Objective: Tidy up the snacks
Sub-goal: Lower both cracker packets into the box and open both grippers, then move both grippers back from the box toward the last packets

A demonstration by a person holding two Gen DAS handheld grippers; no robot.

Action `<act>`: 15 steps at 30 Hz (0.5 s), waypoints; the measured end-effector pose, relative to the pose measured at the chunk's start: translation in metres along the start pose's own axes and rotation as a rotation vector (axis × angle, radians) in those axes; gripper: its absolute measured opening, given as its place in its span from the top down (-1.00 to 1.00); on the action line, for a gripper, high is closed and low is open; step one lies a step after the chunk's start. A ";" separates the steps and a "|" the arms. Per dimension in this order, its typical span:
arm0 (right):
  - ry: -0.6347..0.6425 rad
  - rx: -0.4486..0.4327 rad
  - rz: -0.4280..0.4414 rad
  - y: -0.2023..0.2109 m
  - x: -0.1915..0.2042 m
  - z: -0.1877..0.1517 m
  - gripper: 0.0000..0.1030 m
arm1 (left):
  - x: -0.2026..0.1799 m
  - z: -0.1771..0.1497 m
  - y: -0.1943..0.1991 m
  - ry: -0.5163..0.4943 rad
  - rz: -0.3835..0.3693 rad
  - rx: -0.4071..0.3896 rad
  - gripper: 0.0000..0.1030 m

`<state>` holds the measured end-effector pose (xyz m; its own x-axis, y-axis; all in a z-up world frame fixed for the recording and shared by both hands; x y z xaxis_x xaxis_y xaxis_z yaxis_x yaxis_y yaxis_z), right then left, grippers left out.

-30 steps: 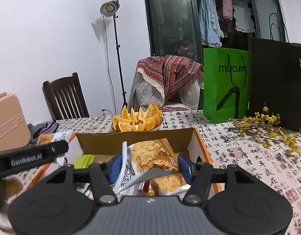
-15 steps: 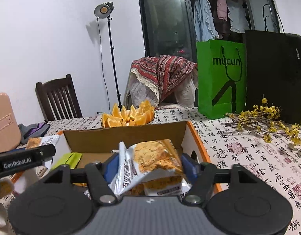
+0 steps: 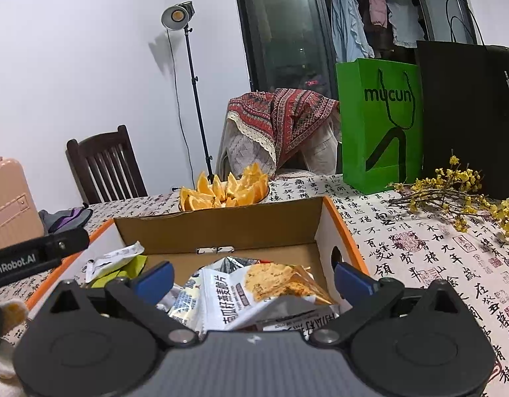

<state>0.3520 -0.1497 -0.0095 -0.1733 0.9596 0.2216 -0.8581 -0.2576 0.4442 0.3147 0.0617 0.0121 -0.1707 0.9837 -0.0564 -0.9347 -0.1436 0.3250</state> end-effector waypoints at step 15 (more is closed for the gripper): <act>-0.029 0.033 -0.015 0.006 -0.004 0.001 -1.00 | 0.007 0.018 0.035 0.033 0.000 -0.013 -1.00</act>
Point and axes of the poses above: each gripper's, at about its wrist camera, not at the fingertips, and y roughly against the way its jaws point, x to its left, z to its top, the point moved 4 cm from there along -y, roughly the way its jaws point, and after that the axes turned 4 degrees about -y, right-handed, at the moved point
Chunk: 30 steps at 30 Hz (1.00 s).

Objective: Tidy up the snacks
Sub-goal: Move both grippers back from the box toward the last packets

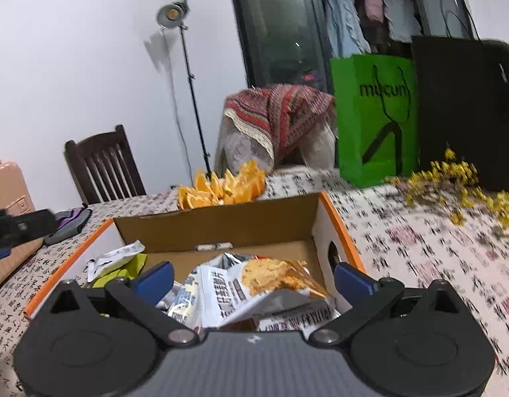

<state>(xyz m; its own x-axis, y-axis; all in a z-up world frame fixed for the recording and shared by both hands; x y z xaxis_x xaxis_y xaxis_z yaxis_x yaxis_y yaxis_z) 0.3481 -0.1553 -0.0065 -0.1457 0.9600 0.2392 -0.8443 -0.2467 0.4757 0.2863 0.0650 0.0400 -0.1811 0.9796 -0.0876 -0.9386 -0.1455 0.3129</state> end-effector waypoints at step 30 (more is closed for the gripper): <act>0.114 0.094 0.025 0.111 0.024 -0.068 -1.00 | 0.066 -0.051 0.115 -0.010 -0.020 0.063 -1.00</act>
Point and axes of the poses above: each gripper's, at about its wrist camera, not at the fingertips, and y roughly against the way its jaws point, x to its left, z to its top, the point moved 4 cm from there along -y, roughly the way its jaws point, and after that the axes turned 4 degrees about -y, right-handed, at the moved point
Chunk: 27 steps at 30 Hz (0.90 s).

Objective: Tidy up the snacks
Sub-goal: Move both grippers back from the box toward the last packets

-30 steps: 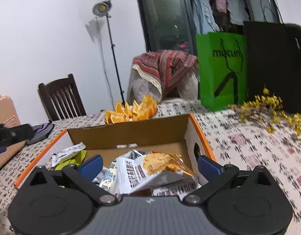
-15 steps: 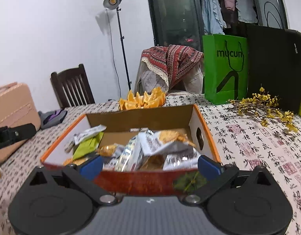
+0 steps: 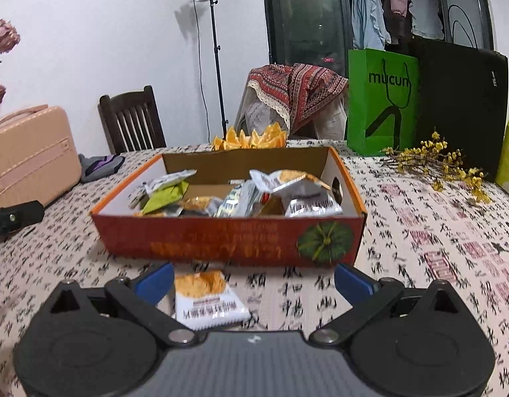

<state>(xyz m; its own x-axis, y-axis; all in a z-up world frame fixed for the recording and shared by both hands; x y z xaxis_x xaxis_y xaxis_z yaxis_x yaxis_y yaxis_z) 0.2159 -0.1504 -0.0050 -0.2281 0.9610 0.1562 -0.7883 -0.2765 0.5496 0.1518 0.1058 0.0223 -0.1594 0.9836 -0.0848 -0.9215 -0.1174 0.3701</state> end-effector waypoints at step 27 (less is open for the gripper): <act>0.062 0.121 0.036 -0.006 0.037 -0.047 -1.00 | 0.032 -0.047 0.020 -0.011 -0.021 0.079 -1.00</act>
Point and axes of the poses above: each gripper's, at about its wrist camera, not at the fingertips, and y roughly against the way its jaws point, x to its left, z to its top, the point moved 4 cm from there along -y, roughly the way its jaws point, and after that the axes turned 4 degrees about -y, right-handed, at the moved point
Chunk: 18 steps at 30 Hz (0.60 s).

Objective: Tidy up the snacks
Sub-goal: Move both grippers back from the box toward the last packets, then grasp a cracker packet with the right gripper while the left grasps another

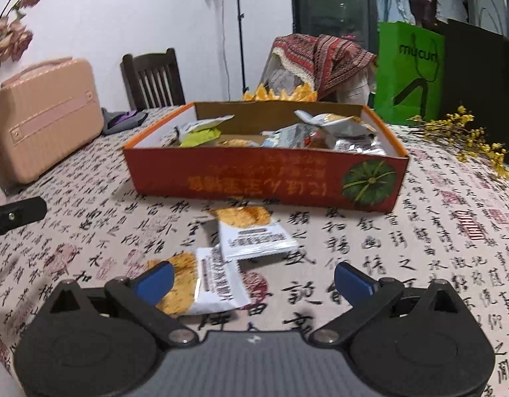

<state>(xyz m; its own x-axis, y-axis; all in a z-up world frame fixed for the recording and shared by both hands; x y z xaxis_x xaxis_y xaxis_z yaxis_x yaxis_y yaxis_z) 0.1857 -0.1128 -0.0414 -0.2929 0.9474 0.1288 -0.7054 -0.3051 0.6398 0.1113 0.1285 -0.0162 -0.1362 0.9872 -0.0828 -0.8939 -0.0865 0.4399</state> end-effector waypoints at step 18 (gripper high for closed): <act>0.123 0.003 0.049 -0.026 0.050 -0.018 -0.27 | 0.013 -0.028 -0.003 0.039 -0.060 0.054 -1.00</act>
<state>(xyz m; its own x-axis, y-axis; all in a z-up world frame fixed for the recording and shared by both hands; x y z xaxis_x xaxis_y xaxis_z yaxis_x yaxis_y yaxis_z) 0.1777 -0.0588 -0.0653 -0.4038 0.9125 0.0659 -0.6868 -0.3499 0.6371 0.1001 0.1380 -0.0434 -0.1008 0.9844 -0.1443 -0.8765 -0.0192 0.4810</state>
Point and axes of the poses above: each gripper's, at about its wrist camera, not at the fingertips, and y roughly against the way its jaws point, x to its left, z to its top, the point moved 4 cm from there along -y, roughly the way its jaws point, and after that the axes turned 4 degrees about -y, right-handed, at the moved point
